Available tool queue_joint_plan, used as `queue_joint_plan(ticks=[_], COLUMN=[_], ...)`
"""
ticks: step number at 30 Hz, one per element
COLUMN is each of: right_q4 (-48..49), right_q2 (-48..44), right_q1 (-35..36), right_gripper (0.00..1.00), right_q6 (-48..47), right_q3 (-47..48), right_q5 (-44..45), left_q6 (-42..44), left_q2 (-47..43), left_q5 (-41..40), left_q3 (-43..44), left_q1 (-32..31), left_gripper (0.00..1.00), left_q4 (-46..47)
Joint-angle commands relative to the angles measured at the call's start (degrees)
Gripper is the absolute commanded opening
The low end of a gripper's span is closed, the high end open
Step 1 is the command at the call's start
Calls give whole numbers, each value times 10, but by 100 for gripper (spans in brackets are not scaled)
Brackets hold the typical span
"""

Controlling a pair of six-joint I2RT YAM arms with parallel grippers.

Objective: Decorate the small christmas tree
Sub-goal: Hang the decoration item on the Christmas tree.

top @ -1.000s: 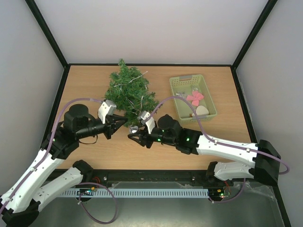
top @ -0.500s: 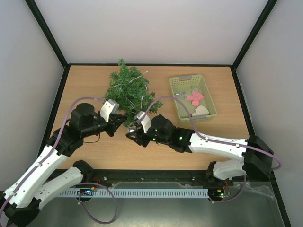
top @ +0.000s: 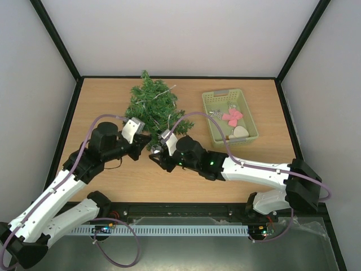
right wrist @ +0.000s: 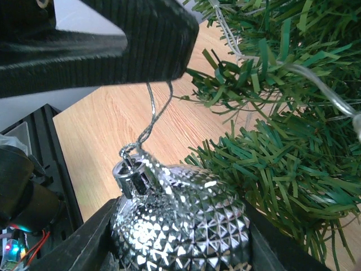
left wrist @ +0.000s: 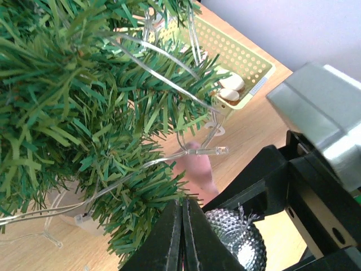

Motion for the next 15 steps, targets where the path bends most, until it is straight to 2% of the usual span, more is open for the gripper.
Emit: queue_joint_plan(ticks=[1,15], right_q4=[-5,-7], right_q2=[11,11], right_q1=[3,2], right_gripper=[37,38], right_q6=[2,0], right_q3=[19,17], right_q5=[19,43], left_q6=[5,14], left_q2=[1,19], left_q5=[-6,-19], left_q3=[-6,-9], left_q1=[1,1], left_gripper=[2,2], left_q4=[31,43])
